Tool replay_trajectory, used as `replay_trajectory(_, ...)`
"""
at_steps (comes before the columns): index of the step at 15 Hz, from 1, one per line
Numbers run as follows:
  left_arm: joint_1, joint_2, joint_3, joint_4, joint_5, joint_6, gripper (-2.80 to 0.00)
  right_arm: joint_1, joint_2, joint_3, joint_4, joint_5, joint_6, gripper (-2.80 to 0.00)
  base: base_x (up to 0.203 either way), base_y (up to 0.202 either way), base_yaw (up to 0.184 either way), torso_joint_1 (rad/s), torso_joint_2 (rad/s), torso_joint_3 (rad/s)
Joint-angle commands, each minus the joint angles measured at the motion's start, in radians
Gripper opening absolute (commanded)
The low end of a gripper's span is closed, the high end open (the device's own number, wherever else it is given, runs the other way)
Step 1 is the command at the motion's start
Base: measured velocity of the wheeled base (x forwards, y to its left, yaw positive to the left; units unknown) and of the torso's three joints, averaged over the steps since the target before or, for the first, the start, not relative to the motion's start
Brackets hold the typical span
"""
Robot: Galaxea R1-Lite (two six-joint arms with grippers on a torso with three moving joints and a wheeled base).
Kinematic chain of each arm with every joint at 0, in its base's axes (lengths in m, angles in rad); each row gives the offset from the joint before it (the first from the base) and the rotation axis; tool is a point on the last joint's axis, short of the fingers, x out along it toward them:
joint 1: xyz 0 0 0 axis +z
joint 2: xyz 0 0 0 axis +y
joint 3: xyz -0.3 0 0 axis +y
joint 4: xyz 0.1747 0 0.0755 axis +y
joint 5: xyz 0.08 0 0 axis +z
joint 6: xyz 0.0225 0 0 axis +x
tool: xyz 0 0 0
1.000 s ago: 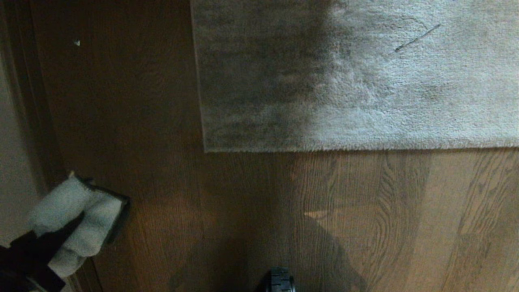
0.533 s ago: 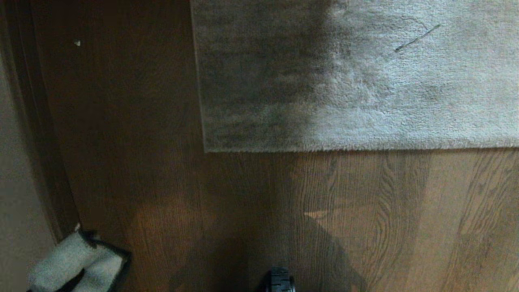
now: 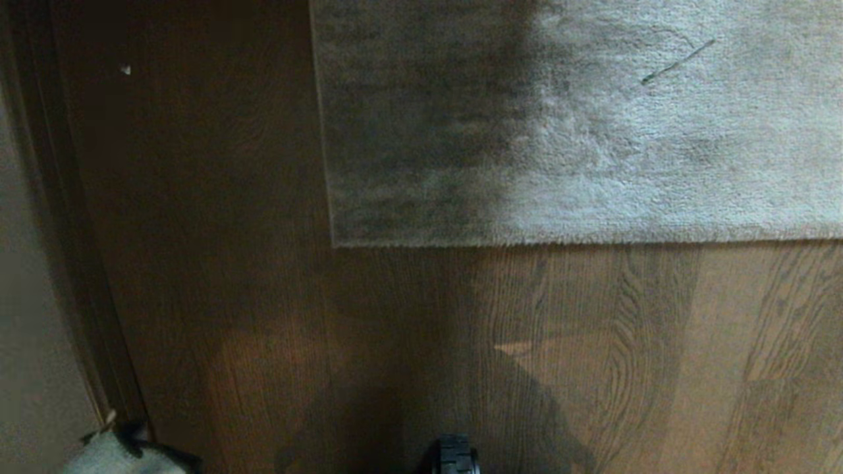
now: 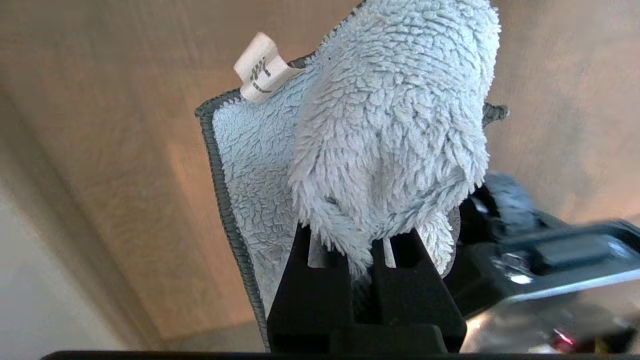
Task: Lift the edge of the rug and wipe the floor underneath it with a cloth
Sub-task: Lift up the carpet
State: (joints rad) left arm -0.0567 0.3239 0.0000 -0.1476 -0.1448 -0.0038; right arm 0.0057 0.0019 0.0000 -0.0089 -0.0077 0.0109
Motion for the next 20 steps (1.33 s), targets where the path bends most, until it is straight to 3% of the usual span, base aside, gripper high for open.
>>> replay_trajectory(1, 0.022, -0.109, 0.000, 0.023, 0.049, -0.001, -2.80, 0.000, 0.000, 0.000, 0.000, 0.000, 0.000, -2.80, 0.000, 0.000, 0.000, 0.000, 0.00, 0.000)
replay_trajectory(7, 0.054, -0.324, -0.002, 0.140, 0.133, -0.002, -2.80, 0.000, 0.000, 0.000, 0.000, 0.000, 0.000, -2.80, 0.000, 0.000, 0.000, 0.000, 0.00, 0.000)
replay_trajectory(20, 0.054, -0.324, -0.002, 0.140, 0.133, -0.004, -2.80, 0.000, 0.000, 0.000, 0.000, 0.000, 0.000, -2.80, 0.000, 0.000, 0.000, 0.000, 0.00, 0.000)
